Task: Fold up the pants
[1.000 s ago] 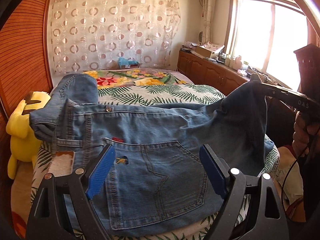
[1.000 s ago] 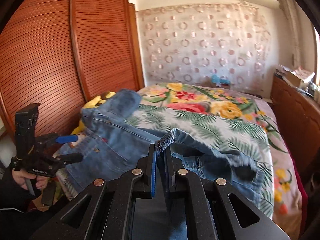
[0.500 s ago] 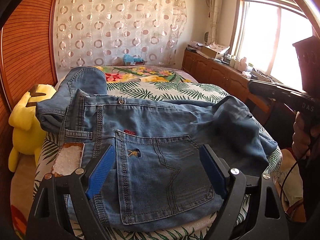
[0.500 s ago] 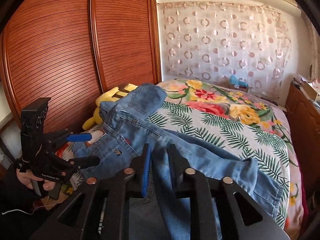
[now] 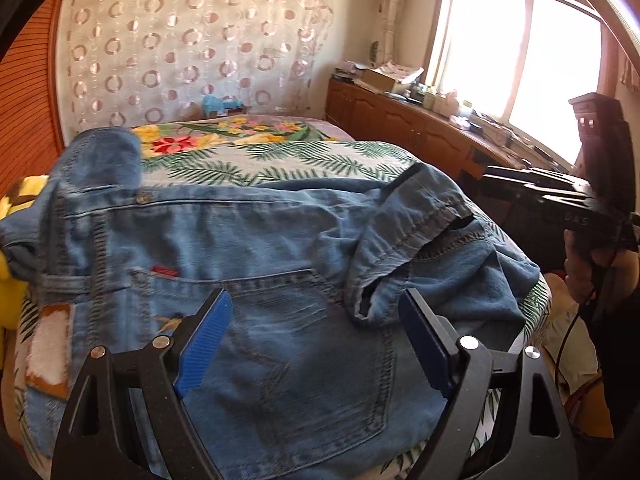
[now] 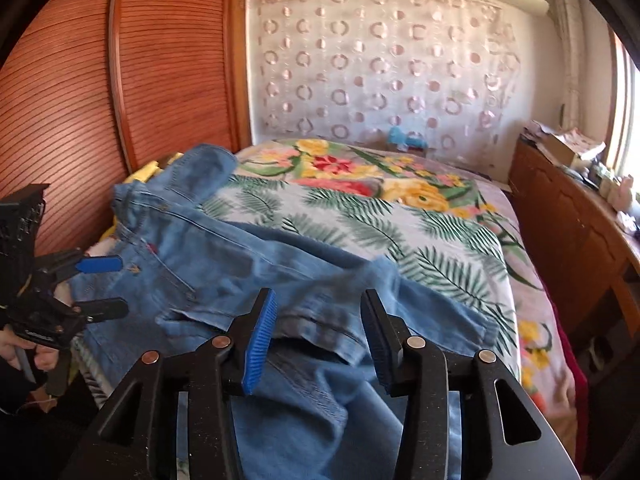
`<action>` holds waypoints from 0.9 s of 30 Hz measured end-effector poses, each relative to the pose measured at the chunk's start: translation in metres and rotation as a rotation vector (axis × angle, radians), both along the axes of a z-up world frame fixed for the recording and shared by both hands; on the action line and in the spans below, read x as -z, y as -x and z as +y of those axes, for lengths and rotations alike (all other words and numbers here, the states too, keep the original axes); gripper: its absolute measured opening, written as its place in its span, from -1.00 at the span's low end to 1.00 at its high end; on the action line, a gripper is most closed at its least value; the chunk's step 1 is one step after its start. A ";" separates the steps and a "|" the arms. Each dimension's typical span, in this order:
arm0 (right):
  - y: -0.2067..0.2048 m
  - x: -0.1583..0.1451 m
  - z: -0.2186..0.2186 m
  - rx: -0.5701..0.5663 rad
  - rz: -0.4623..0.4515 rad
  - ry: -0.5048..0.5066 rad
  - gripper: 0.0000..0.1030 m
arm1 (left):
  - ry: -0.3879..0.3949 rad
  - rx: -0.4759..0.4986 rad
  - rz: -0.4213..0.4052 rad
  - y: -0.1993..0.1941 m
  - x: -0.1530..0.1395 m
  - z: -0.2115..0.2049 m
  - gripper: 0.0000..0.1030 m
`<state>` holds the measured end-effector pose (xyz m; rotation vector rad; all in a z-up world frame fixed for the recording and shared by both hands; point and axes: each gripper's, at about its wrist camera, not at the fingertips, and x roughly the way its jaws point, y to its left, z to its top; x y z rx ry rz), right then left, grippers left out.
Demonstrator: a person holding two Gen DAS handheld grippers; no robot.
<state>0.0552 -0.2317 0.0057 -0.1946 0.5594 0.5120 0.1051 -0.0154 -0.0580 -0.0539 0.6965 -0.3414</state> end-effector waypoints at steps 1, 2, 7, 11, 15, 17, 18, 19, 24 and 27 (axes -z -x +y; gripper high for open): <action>-0.003 0.002 0.000 0.008 0.008 0.001 -0.11 | -0.002 0.015 0.007 -0.003 0.001 -0.005 0.46; -0.008 0.005 0.000 0.014 0.023 -0.002 -0.10 | -0.003 0.034 0.013 -0.007 0.003 -0.010 0.31; -0.022 0.014 0.003 0.012 0.099 -0.015 -0.10 | 0.008 0.107 0.062 -0.025 0.015 -0.027 -0.12; -0.028 0.014 0.006 0.021 0.140 -0.027 -0.10 | -0.010 0.131 0.095 -0.032 0.028 -0.035 -0.21; -0.035 0.013 0.006 0.023 0.172 -0.056 -0.10 | -0.004 0.138 0.083 -0.031 0.027 -0.038 -0.59; -0.038 0.011 0.006 0.016 0.188 -0.086 -0.10 | -0.007 0.142 0.069 -0.028 0.025 -0.040 -0.87; -0.041 0.011 0.005 0.009 0.199 -0.102 -0.11 | -0.013 0.136 0.050 -0.024 0.021 -0.040 -0.87; -0.042 0.011 0.005 -0.004 0.209 -0.117 -0.43 | -0.015 0.136 0.034 -0.021 0.018 -0.040 -0.88; -0.030 -0.014 0.015 -0.086 0.156 -0.153 -0.84 | 0.020 0.130 -0.039 0.002 -0.014 -0.027 -0.90; -0.018 -0.043 0.023 -0.119 0.100 -0.172 -0.87 | 0.037 0.112 -0.085 0.018 -0.033 -0.014 -0.90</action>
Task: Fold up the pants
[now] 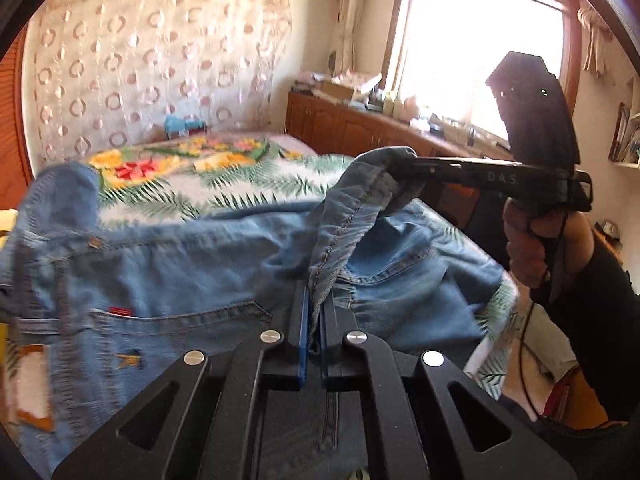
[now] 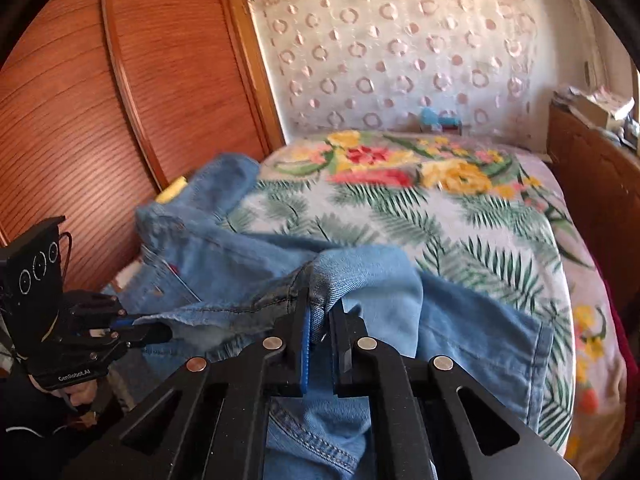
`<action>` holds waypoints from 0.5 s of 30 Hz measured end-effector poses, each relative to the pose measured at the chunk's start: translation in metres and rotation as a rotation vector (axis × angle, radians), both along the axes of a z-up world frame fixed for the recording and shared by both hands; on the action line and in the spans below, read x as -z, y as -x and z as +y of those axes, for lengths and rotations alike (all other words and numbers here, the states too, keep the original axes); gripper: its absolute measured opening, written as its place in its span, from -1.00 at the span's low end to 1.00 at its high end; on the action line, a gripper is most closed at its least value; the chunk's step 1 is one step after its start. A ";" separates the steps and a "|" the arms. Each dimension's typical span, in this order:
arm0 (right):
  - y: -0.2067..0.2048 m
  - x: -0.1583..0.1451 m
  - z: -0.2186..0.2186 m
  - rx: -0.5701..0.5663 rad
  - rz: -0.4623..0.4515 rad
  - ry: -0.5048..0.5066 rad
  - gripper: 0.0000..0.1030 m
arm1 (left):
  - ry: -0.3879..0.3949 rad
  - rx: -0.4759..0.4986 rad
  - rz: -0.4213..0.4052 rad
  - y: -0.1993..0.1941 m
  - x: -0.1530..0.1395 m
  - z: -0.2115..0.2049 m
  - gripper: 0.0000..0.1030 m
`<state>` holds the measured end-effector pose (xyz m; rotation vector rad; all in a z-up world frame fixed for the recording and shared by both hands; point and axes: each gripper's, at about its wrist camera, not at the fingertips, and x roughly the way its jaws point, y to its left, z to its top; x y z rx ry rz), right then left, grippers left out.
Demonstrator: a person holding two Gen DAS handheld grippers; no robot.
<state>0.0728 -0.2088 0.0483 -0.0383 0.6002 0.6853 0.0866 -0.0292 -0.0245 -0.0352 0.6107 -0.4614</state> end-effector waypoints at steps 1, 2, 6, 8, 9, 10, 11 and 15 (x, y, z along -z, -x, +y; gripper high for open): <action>0.005 -0.009 0.003 -0.012 -0.022 -0.007 -0.87 | 0.010 -0.011 -0.012 0.006 -0.006 0.007 -0.90; 0.011 -0.020 0.007 -0.028 -0.044 -0.014 -0.87 | 0.022 -0.025 -0.024 0.014 -0.012 0.016 -0.90; 0.030 -0.053 0.036 -0.100 -0.112 -0.024 -0.87 | 0.035 -0.065 -0.054 0.036 -0.026 0.038 -0.90; 0.040 -0.064 0.053 -0.134 -0.141 -0.019 -0.88 | 0.042 -0.087 -0.068 0.046 -0.031 0.050 -0.90; 0.044 -0.069 0.061 -0.147 -0.153 -0.017 -0.88 | 0.043 -0.099 -0.074 0.051 -0.033 0.055 -0.90; 0.047 -0.075 0.071 -0.163 -0.163 -0.015 -0.88 | 0.045 -0.110 -0.079 0.054 -0.034 0.059 -0.90; 0.049 -0.077 0.079 -0.174 -0.169 -0.013 -0.88 | 0.049 -0.121 -0.081 0.060 -0.035 0.065 -0.90; 0.056 -0.084 0.107 -0.219 -0.191 -0.012 -0.88 | 0.052 -0.160 -0.079 0.071 -0.031 0.081 -0.90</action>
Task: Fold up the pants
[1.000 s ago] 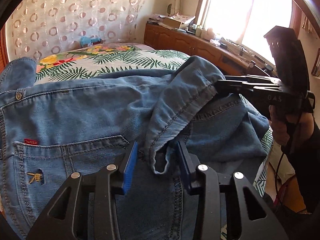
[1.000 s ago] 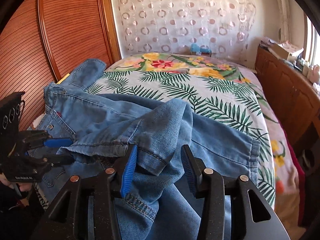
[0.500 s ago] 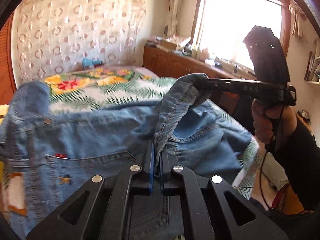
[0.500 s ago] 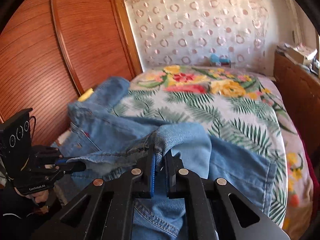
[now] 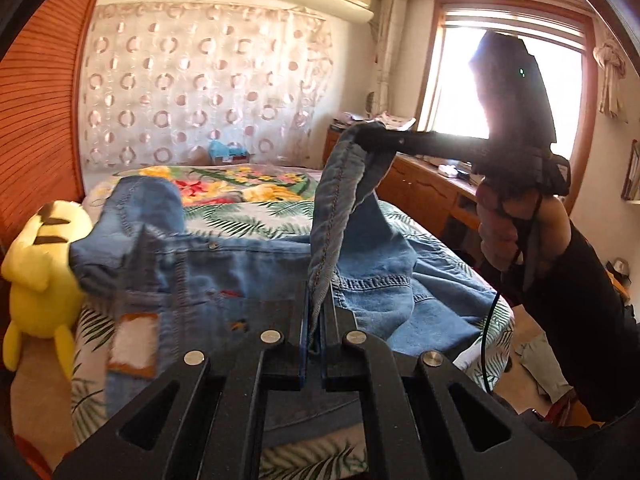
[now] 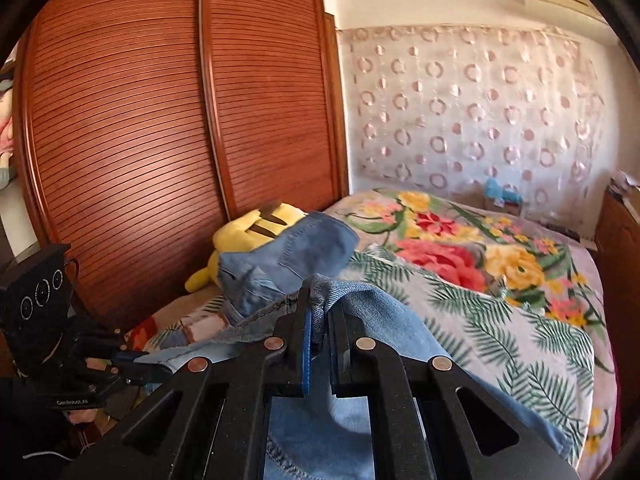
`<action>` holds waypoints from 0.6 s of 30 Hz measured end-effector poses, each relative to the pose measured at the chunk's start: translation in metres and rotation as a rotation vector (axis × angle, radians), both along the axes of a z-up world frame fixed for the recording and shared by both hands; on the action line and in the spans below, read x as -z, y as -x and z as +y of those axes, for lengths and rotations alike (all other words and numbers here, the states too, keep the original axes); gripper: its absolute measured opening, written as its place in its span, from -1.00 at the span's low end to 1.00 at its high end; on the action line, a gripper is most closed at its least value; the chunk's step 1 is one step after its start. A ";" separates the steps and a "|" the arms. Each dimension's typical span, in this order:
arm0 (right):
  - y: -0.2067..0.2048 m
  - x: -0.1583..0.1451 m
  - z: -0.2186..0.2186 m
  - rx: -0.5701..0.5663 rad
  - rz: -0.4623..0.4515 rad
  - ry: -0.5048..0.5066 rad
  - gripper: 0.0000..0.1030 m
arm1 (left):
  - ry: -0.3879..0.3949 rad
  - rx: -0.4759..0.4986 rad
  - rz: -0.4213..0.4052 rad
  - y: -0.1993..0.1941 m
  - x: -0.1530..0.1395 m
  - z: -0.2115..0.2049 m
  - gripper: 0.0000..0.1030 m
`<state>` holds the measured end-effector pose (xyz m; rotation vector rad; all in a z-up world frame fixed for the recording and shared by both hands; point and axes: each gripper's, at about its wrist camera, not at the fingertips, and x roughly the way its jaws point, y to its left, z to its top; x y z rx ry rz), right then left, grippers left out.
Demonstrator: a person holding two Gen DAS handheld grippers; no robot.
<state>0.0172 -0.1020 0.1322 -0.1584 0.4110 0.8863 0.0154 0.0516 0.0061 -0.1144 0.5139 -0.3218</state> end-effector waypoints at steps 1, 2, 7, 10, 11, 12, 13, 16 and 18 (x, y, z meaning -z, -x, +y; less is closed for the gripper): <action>0.001 0.000 0.004 -0.010 -0.003 0.002 -0.89 | 0.001 -0.013 0.002 0.003 0.002 0.005 -0.90; -0.004 0.004 0.006 -0.020 -0.002 0.006 -0.89 | 0.004 -0.019 0.002 0.003 0.003 0.007 -0.90; -0.017 0.012 0.021 -0.051 0.002 0.025 -0.89 | 0.013 -0.057 0.010 0.005 0.011 0.022 -0.90; -0.038 0.017 0.036 -0.066 0.011 0.038 -0.89 | 0.014 -0.079 0.029 0.005 0.019 0.030 -0.90; -0.046 0.019 0.044 -0.071 0.011 0.047 -0.89 | 0.014 -0.087 0.038 0.004 0.023 0.032 -0.90; -0.048 0.020 0.051 -0.073 0.008 0.058 -0.89 | 0.014 -0.095 0.047 0.003 0.027 0.035 -0.90; -0.052 0.023 0.058 -0.074 0.008 0.069 -0.89 | 0.018 -0.102 0.056 0.002 0.030 0.037 -0.90; -0.061 0.030 0.079 -0.079 0.022 0.099 -0.89 | 0.022 -0.127 0.085 -0.001 0.043 0.048 -0.90; -0.065 0.033 0.090 -0.083 0.037 0.116 -0.89 | 0.024 -0.137 0.101 -0.002 0.048 0.053 -0.90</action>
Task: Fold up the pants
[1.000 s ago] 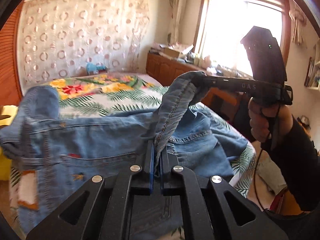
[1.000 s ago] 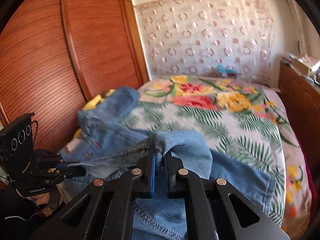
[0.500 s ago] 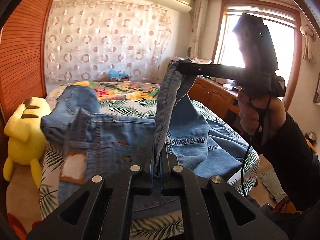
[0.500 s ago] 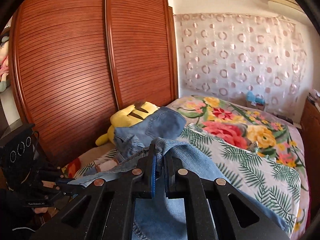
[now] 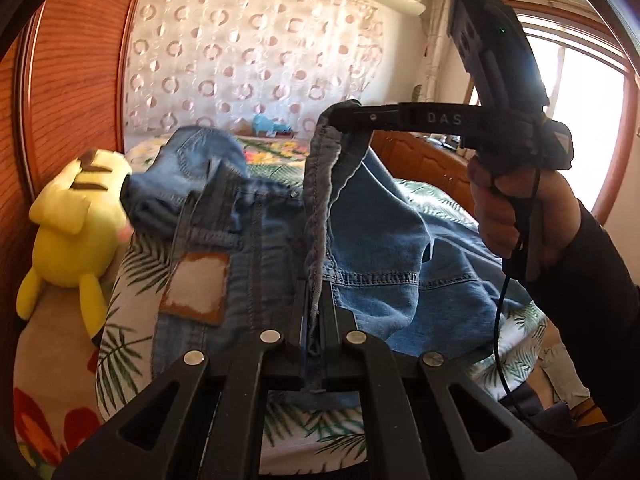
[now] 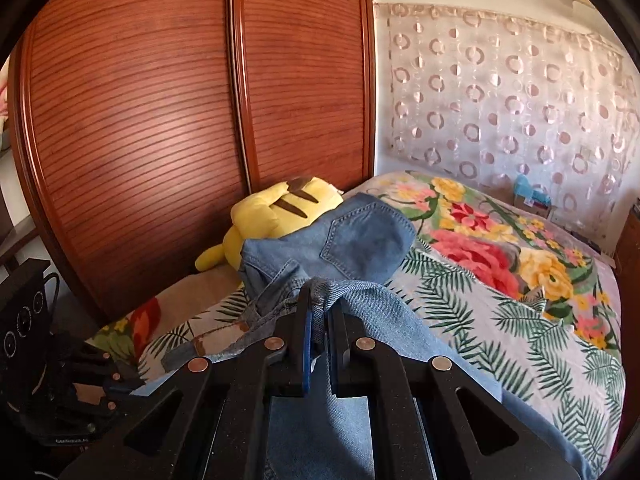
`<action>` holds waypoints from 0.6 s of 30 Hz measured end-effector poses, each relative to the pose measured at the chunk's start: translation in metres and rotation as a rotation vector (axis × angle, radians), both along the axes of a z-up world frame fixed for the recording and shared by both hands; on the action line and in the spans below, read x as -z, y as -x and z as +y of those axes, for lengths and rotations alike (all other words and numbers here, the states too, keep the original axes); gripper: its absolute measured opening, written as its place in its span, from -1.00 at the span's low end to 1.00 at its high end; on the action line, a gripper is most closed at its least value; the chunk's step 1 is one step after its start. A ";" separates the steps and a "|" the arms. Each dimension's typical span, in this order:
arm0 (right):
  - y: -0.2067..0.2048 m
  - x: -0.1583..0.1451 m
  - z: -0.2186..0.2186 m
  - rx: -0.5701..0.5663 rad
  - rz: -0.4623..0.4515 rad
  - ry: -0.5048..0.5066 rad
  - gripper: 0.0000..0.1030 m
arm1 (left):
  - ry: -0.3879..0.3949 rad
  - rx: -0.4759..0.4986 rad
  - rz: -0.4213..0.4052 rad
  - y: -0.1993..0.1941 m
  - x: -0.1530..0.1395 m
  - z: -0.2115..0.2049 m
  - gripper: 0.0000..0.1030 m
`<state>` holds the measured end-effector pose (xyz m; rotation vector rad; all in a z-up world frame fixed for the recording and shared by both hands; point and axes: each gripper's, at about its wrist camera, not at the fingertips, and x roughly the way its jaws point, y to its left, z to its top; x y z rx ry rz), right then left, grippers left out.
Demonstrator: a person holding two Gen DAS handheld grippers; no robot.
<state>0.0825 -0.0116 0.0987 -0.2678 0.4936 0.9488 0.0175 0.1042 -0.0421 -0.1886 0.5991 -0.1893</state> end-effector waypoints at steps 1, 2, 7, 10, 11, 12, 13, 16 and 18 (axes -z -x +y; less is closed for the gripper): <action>-0.002 0.001 0.005 -0.003 0.008 0.009 -0.89 | -0.001 -0.005 0.005 0.000 0.002 0.002 -0.90; -0.003 0.003 0.009 -0.006 0.015 0.016 -0.89 | -0.001 -0.010 0.012 0.000 0.005 0.003 -0.90; -0.007 0.013 0.029 -0.006 0.050 0.057 -0.89 | -0.032 -0.071 0.031 0.001 0.015 0.009 -0.90; -0.012 0.021 0.038 0.009 0.059 0.082 -0.89 | -0.025 -0.067 0.039 0.002 0.018 0.009 -0.90; -0.013 0.021 0.040 0.011 0.065 0.085 -0.89 | -0.039 -0.072 0.042 0.001 0.018 0.008 -0.89; -0.015 0.023 0.041 0.013 0.070 0.087 -0.89 | -0.056 -0.075 0.044 0.001 0.018 0.006 -0.89; -0.016 0.024 0.043 0.014 0.073 0.089 -0.89 | -0.066 -0.076 0.045 0.002 0.018 0.005 -0.88; -0.017 0.022 0.047 0.020 0.062 0.102 -0.88 | -0.065 -0.071 0.044 0.002 0.015 0.004 -0.39; -0.016 0.022 0.052 0.018 0.053 0.105 -0.88 | -0.053 -0.078 0.020 0.005 0.012 0.006 -0.10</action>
